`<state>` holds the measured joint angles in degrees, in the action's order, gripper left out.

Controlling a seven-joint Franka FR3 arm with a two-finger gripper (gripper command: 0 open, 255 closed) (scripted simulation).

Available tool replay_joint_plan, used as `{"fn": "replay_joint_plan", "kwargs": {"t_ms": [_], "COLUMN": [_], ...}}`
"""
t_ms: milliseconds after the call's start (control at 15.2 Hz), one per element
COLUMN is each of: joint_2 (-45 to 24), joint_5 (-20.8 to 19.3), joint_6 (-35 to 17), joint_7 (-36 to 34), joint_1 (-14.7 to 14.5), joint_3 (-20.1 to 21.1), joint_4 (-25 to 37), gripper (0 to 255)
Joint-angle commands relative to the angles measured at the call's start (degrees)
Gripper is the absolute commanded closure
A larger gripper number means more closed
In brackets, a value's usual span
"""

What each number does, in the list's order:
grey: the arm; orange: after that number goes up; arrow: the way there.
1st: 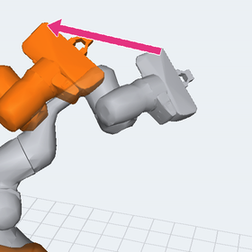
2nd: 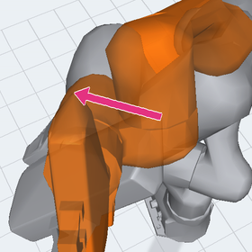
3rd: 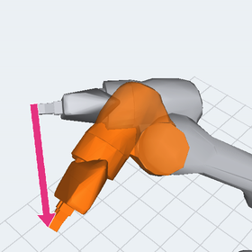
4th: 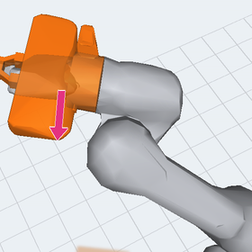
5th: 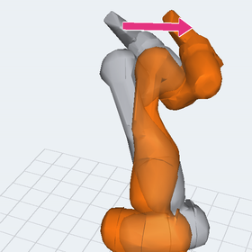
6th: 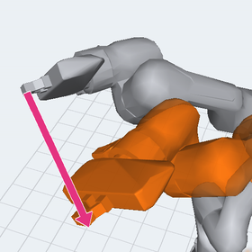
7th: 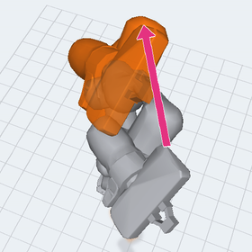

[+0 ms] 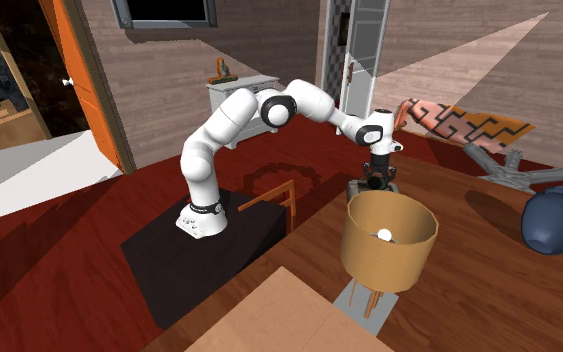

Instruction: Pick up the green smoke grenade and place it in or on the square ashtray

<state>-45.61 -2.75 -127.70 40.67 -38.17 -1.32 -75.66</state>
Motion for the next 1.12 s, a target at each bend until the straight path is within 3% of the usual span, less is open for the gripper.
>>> {"fn": "replay_joint_plan", "kwargs": {"t_ms": [0, 264, 330, 660, 1056], "joint_2": [-0.1, -0.1, -0.1, -0.1, 4.5], "joint_5": [0.0, 0.0, 0.0, 0.0, 0.0], "joint_6": [-0.1, -0.1, -0.1, -0.1, 4.0], "joint_7": [0.0, 0.0, 0.0, 0.0, 0.0], "joint_1": [-0.1, -0.1, -0.1, -0.1, -0.3], "joint_3": [0.1, 0.1, 0.1, 0.1, 0.1], "joint_4": [0.0, 0.0, 0.0, 0.0, -0.5], "gripper": [255, 255, 0, 0, 0]}}
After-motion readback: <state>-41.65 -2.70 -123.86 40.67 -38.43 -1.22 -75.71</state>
